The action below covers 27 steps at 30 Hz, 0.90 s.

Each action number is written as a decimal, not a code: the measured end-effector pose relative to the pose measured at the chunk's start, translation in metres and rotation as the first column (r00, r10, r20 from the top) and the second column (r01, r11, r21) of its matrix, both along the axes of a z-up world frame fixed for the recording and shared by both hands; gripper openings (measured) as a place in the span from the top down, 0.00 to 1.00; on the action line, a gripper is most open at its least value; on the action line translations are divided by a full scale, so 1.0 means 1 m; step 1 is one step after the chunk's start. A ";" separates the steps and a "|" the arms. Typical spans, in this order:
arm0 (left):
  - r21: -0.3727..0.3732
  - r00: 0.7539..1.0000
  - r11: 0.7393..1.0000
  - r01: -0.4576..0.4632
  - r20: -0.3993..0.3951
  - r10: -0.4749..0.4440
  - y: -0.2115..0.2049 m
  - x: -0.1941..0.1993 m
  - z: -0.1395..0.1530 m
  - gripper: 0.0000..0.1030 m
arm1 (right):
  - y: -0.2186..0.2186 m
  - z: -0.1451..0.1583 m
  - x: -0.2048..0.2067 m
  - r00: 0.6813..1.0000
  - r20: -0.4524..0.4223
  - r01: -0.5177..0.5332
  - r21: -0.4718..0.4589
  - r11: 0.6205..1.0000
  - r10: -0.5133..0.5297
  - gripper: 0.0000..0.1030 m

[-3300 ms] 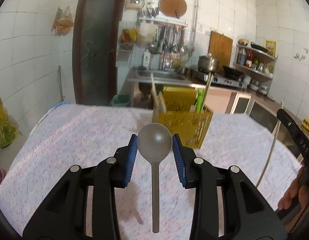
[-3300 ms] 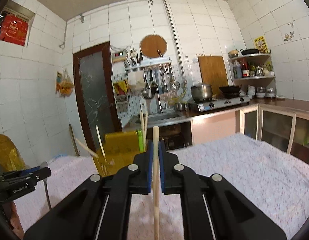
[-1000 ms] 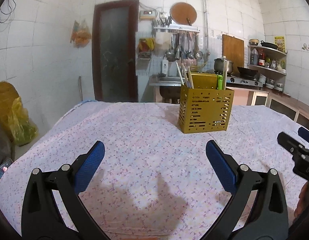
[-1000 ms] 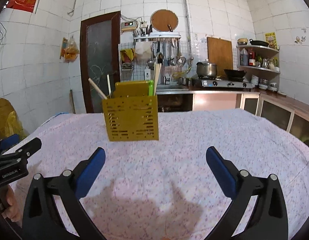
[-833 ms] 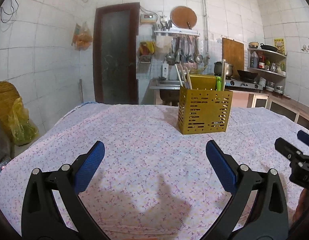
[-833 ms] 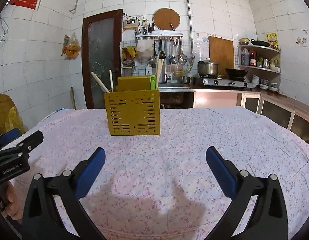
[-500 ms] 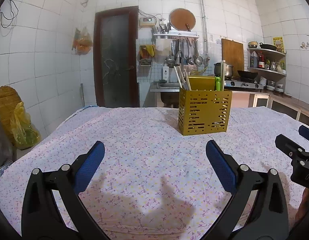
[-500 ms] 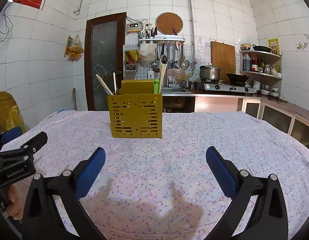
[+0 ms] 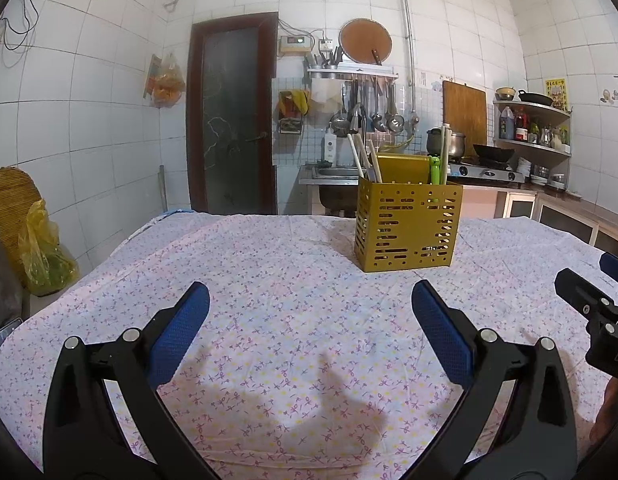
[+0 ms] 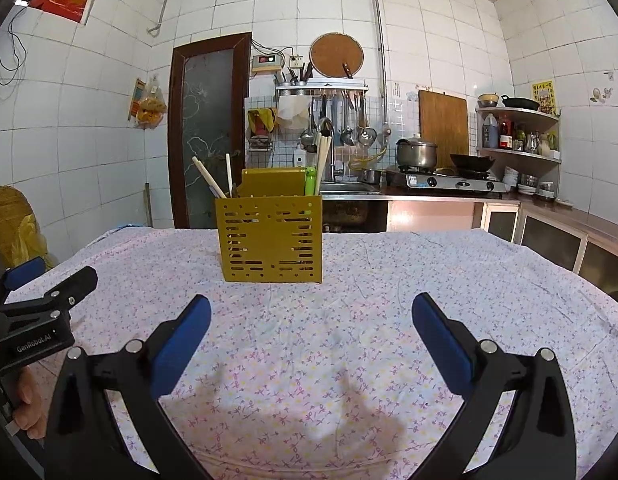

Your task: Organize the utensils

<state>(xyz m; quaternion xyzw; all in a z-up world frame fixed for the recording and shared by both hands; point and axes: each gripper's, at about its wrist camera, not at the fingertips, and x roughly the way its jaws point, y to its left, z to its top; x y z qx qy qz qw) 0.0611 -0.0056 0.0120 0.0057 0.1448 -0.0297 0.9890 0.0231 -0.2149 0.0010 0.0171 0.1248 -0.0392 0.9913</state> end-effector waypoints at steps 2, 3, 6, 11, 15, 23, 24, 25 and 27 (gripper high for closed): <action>0.000 1.000 1.000 0.000 0.001 0.000 0.000 0.000 0.000 0.05 | 0.000 0.000 0.000 1.000 0.001 0.000 0.001 1.000 0.000 0.04; -0.001 1.000 1.000 0.001 0.002 -0.001 0.000 0.000 0.000 0.05 | 0.000 0.000 0.000 1.000 0.001 0.000 0.001 1.000 0.000 0.04; -0.001 1.000 1.000 0.006 0.004 -0.006 -0.001 0.000 0.001 0.05 | 0.000 0.001 -0.001 1.000 0.003 0.000 0.001 1.000 0.000 0.04; -0.002 1.000 1.000 0.008 0.013 -0.008 -0.001 0.000 0.002 0.05 | 0.001 0.003 -0.003 1.000 0.009 0.001 -0.004 1.000 -0.001 0.04; -0.002 1.000 1.000 0.008 0.014 -0.008 -0.001 0.000 0.002 0.05 | 0.002 0.004 -0.004 1.000 0.011 0.002 -0.006 1.000 -0.002 0.04; -0.001 1.000 1.000 0.008 0.015 -0.008 -0.001 0.000 0.002 0.05 | 0.001 0.003 -0.004 1.000 0.011 0.002 -0.006 1.000 -0.002 0.04; -0.001 1.000 1.000 0.009 0.015 -0.009 -0.001 0.000 0.002 0.05 | 0.001 0.004 -0.004 1.000 0.011 0.002 -0.006 1.000 -0.002 0.04; 0.000 1.000 1.000 0.009 0.015 -0.009 -0.001 0.000 0.001 0.05 | 0.001 0.003 -0.004 1.000 0.011 0.002 -0.006 1.000 -0.002 0.04; -0.002 1.000 1.000 0.008 0.015 -0.008 -0.001 0.000 0.001 0.05 | 0.001 0.003 -0.004 1.000 0.012 0.001 -0.006 1.000 -0.001 0.04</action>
